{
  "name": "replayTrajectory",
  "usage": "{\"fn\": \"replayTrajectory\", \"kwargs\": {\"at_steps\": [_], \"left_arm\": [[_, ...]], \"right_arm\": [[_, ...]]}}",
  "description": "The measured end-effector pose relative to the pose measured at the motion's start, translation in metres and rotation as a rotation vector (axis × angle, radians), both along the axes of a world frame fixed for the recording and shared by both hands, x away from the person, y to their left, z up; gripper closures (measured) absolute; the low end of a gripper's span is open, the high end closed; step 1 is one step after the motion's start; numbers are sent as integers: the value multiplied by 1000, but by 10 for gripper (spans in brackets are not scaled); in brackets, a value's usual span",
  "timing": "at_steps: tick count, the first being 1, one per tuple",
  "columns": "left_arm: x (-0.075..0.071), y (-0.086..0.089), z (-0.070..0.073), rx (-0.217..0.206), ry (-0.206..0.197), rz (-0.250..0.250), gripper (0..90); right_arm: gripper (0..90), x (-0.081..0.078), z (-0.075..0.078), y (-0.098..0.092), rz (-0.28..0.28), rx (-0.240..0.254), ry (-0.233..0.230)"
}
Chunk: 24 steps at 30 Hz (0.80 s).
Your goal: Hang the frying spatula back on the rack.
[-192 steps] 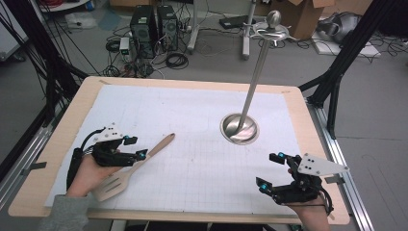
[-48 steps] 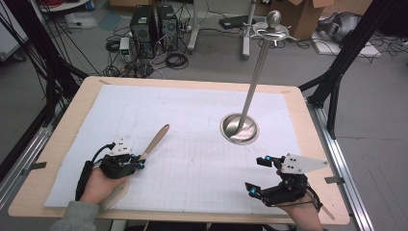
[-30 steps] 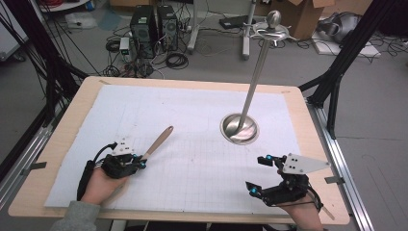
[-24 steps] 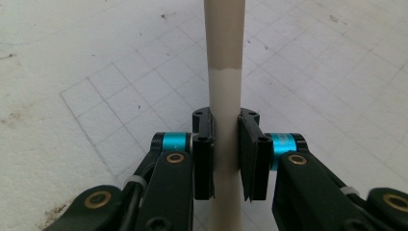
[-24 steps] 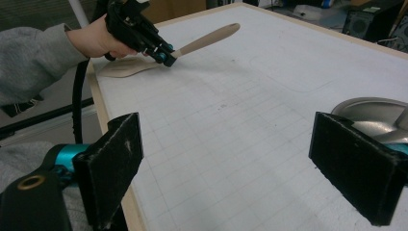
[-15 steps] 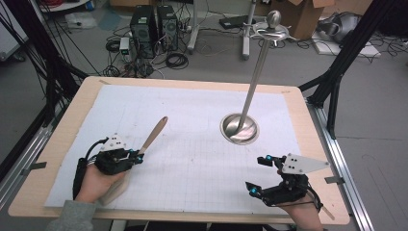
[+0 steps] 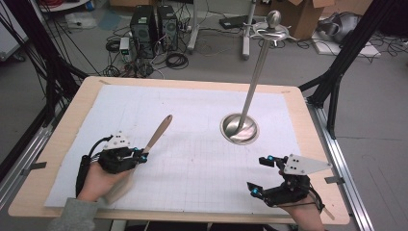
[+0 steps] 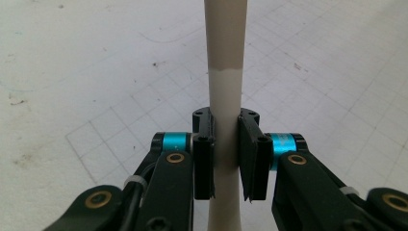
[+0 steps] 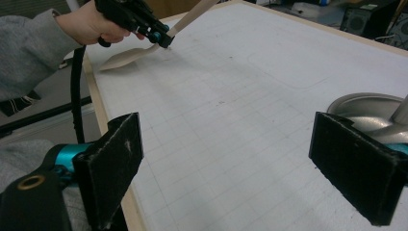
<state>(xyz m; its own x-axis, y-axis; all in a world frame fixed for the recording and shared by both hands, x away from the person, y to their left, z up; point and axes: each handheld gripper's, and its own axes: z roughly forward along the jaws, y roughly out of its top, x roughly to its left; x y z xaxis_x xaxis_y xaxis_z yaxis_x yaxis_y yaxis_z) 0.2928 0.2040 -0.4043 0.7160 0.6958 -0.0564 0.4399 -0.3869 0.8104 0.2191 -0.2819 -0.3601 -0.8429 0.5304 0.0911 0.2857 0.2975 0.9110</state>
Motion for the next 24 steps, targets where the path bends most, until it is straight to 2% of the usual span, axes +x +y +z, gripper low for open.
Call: {"fn": "replayTrajectory", "kwargs": {"at_steps": [5,14,24], "left_arm": [[-1,1,6,-38,-5,4,778],[-1,-1,14,-62,-20,-9,778],[0,-5,28,-112,-39,-18,777]], "right_arm": [[107,0,0,0,-3,2,1],[107,-1,1,-1,-4,5,0],[107,-2,2,-3,-5,13,-7]]}}
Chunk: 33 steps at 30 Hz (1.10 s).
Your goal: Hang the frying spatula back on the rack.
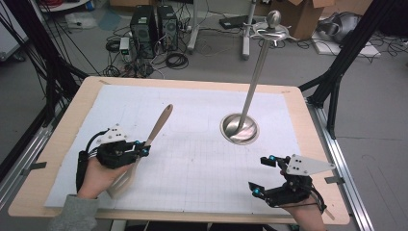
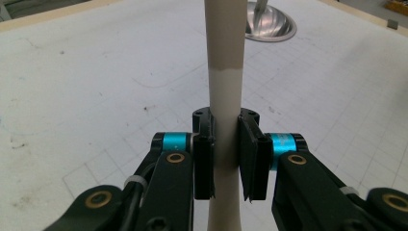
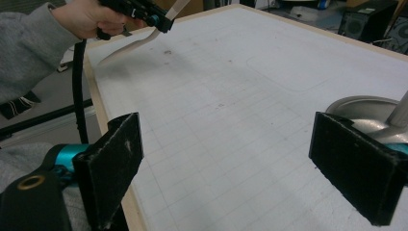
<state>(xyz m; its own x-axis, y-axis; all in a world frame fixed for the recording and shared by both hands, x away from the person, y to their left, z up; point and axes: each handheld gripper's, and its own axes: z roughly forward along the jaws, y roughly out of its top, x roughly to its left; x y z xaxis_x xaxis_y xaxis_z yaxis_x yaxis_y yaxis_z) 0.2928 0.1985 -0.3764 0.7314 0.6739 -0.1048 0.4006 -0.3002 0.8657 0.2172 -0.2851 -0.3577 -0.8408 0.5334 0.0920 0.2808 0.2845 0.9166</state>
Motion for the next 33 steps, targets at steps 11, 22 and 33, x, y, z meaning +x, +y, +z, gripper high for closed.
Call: {"fn": "replayTrajectory", "kwargs": {"at_steps": [11,22,33], "left_arm": [[3,-12,16,-15,-18,-31,777],[13,-24,34,-45,-15,-48,777],[27,-33,64,-67,-26,-89,777]], "right_arm": [[107,-1,2,-3,-7,10,-5],[107,-1,1,-3,-3,11,-7],[107,-2,3,-3,1,14,-10]]}}
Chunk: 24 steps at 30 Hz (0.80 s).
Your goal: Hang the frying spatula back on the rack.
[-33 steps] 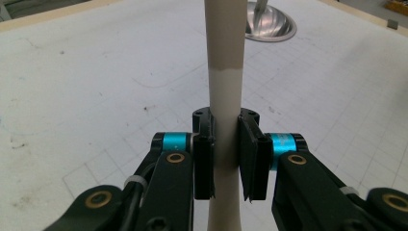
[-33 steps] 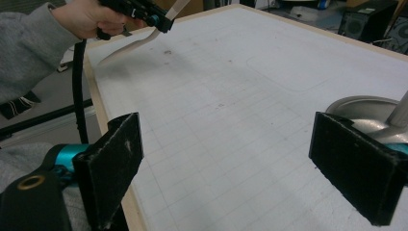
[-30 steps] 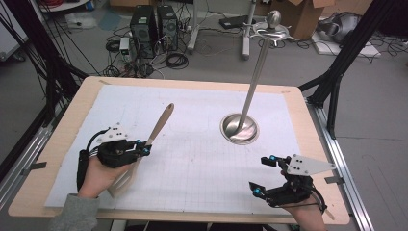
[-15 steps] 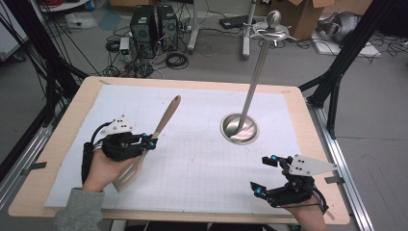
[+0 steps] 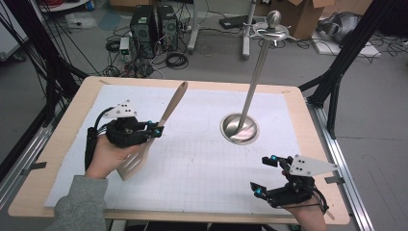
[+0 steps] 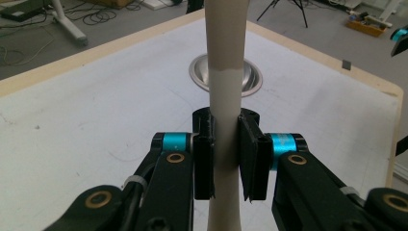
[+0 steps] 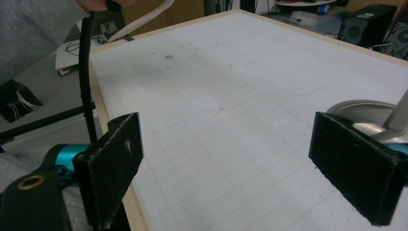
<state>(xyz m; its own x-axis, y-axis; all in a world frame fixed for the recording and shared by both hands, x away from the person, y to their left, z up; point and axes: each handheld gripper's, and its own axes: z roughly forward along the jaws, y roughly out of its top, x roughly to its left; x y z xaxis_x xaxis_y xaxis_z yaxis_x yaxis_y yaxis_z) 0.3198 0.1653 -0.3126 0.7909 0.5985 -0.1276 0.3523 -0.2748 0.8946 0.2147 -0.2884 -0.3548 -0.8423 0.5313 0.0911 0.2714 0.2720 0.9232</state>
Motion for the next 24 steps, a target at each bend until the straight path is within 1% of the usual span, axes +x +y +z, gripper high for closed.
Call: {"fn": "replayTrajectory", "kwargs": {"at_steps": [2,6,8,9,11,12,15,16,19,21,24], "left_arm": [[2,-2,4,4,-3,-11,777],[4,-10,13,30,-28,-7,777],[6,-12,18,30,-18,-19,777],[7,-15,21,38,-22,-26,777],[8,-19,26,35,-22,-32,777],[8,-22,29,36,-29,-39,777],[9,-30,35,30,-33,-49,777],[9,-33,36,35,-39,-53,777],[10,-43,41,30,-45,-60,777],[11,-49,43,20,-42,-61,777],[12,-57,47,7,-44,-64,777]], "right_arm": [[107,0,0,0,-8,5,-6],[108,0,0,-1,-8,8,-9],[107,0,0,-1,-8,9,-9],[107,0,0,-1,-7,10,-8],[107,0,0,-1,-5,13,-7],[107,0,0,-1,-3,13,-14],[107,0,0,-3,-5,18,-6],[107,-1,0,-4,-8,21,-4],[107,-1,1,-7,-10,29,-12],[107,-2,2,-8,-11,35,-10],[107,-3,3,-10,-10,43,-24]]}}
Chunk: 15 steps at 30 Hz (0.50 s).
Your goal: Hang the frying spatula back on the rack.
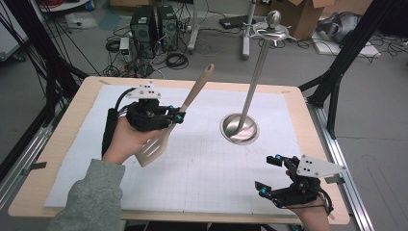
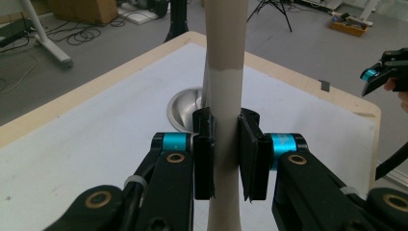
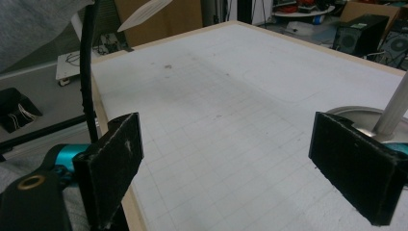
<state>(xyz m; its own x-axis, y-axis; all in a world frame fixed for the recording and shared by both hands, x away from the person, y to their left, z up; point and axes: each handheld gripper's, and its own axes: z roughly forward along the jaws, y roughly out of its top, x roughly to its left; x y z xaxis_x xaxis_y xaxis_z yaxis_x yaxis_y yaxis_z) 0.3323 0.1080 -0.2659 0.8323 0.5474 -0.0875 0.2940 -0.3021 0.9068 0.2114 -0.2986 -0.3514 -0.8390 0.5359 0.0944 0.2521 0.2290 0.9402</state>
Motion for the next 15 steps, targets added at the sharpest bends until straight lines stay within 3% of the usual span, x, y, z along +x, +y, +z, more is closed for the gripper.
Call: {"fn": "replayTrajectory", "kwargs": {"at_steps": [3,9,11,14,15], "left_arm": [[-1,-8,2,-28,-6,-20,776],[3,-19,11,-27,-12,-21,777],[5,-22,16,-22,-19,-17,776],[8,-28,23,18,-54,4,776],[9,-29,25,15,-46,-1,776]], "right_arm": [[108,-2,2,-2,3,9,-1],[107,-4,3,-7,-2,25,-4],[107,-6,3,-8,-6,30,4],[107,-7,3,-10,-6,33,2],[107,-7,3,-11,-10,33,2]]}}
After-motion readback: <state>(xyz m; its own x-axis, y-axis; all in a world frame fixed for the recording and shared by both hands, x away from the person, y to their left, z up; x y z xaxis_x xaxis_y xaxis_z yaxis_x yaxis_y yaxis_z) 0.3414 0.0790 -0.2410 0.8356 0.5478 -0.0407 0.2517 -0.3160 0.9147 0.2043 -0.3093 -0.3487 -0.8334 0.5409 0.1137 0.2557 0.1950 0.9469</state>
